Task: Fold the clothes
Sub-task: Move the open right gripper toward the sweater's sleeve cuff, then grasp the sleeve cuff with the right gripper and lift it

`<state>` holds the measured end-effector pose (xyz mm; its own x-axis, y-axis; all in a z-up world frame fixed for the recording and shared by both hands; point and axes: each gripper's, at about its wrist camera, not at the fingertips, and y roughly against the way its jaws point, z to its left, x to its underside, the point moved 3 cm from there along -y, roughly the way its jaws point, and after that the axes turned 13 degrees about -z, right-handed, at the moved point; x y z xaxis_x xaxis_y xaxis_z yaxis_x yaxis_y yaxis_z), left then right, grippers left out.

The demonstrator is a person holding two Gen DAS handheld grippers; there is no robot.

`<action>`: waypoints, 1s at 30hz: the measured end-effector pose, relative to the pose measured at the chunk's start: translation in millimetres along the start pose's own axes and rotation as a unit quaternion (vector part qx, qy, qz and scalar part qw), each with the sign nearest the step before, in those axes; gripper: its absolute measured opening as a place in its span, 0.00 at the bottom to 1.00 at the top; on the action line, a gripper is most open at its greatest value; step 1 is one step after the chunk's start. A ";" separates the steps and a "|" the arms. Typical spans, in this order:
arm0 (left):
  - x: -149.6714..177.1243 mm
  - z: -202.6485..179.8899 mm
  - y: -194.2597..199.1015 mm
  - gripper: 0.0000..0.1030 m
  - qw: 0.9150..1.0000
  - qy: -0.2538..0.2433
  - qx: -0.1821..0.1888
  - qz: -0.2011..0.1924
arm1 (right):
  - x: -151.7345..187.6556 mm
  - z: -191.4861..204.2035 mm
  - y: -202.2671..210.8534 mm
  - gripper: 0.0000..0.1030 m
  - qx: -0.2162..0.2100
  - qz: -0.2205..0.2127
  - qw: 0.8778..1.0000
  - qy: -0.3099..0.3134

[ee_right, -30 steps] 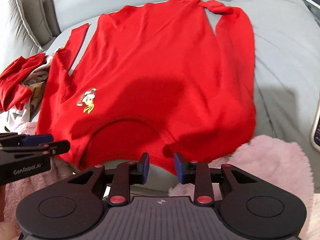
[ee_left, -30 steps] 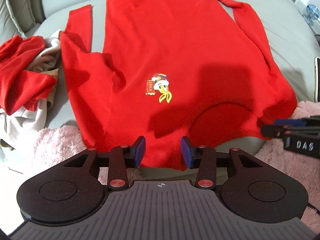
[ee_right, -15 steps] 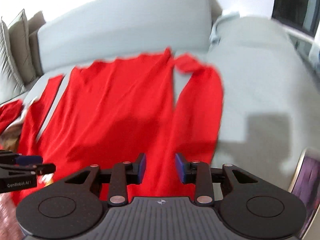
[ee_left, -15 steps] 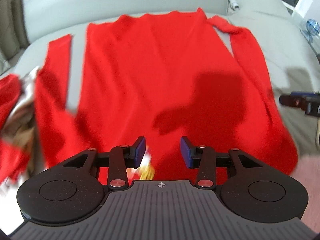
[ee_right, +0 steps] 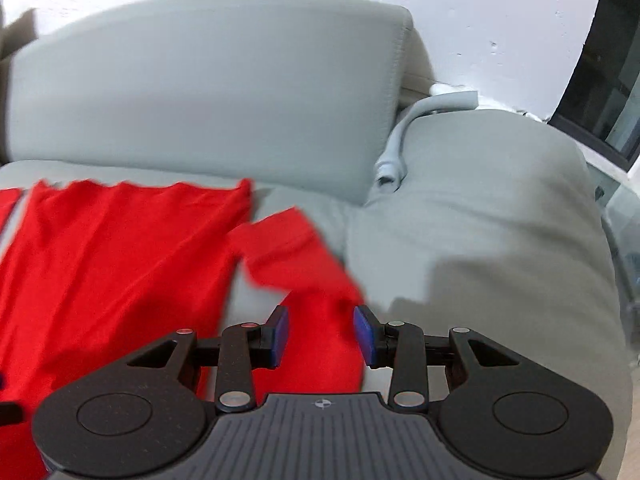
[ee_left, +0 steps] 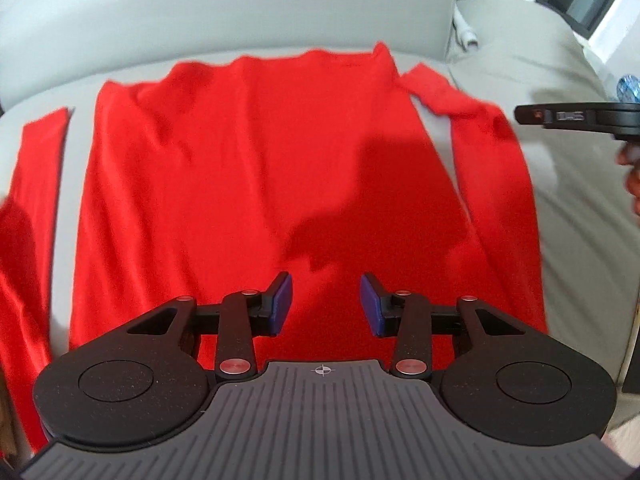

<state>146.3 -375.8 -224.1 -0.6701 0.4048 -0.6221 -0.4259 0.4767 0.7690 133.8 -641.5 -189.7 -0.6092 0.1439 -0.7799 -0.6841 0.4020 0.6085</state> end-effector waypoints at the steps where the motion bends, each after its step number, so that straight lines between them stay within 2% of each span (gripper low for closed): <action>1: -1.4 0.3 0.7 0.43 1.000 0.002 0.001 -0.001 | -2.9 -1.5 -10.6 0.35 -0.003 0.004 1.000 0.001; 4: -1.4 6.0 6.7 0.43 1.000 0.013 0.008 -0.002 | -10.9 1.9 -37.7 0.35 -0.020 0.002 1.000 -0.001; 6: 5.2 15.0 13.9 0.43 1.000 0.013 0.004 0.002 | -15.9 4.9 -55.1 0.42 -0.038 0.000 0.999 -0.004; 7: 6.2 17.6 14.6 0.43 1.000 0.013 0.001 0.004 | -17.8 6.8 -63.9 0.42 -0.042 0.002 0.999 -0.001; 10: 24.3 37.0 26.1 0.43 1.000 0.022 -0.010 0.019 | -21.0 13.7 -88.6 0.45 -0.041 0.019 0.999 0.018; 13: 42.7 55.3 36.4 0.43 0.999 0.030 -0.022 0.037 | -14.9 20.9 -110.0 0.55 -0.034 0.057 0.997 0.038; 15: 56.2 70.0 45.3 0.43 0.998 0.034 -0.035 0.049 | -7.6 23.6 -117.4 0.72 -0.016 0.065 0.996 0.061; 17: 63.4 79.4 54.7 0.43 0.997 0.038 -0.046 0.048 | -4.8 24.4 -118.6 0.72 -0.012 0.058 0.996 0.070; 18: 66.9 85.7 61.1 0.43 0.997 0.043 -0.053 0.043 | -2.7 24.9 -118.1 0.67 -0.014 0.056 0.996 0.067; 19: 68.1 87.3 62.6 0.43 0.997 0.045 -0.054 0.043 | 0.0 26.1 -116.6 0.56 -0.022 0.054 0.996 0.061; 20: 70.7 92.2 66.7 0.43 0.996 0.053 -0.058 0.041 | 1.5 29.2 -113.9 0.25 -0.042 0.052 0.996 0.052; 21: 72.2 94.7 67.9 0.43 0.996 0.058 -0.060 0.043 | 2.8 36.5 -109.5 0.12 -0.060 0.049 0.996 0.053; 22: 73.7 97.0 69.1 0.43 0.995 0.063 -0.062 0.044 | 3.2 42.7 -106.7 0.07 -0.059 0.046 0.995 0.069; 24: 76.4 98.1 73.2 0.43 0.995 0.057 -0.068 0.044 | 3.2 60.6 -91.7 0.06 -0.049 0.038 0.989 0.135; 27: 77.3 96.0 82.6 0.43 0.997 0.042 -0.063 0.034 | -16.7 51.0 -53.8 0.06 -0.042 -0.020 0.992 0.116; 30: 79.1 96.2 88.0 0.43 0.997 0.045 -0.058 0.028 | -46.1 19.9 -3.3 0.06 -0.022 -0.080 0.994 0.077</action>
<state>114.3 -226.8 -219.7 -0.7440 0.3546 -0.5663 -0.4508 0.3592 0.8172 172.2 -631.5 -158.6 -0.5427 -0.0608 -0.8377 -0.7925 0.3674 0.4867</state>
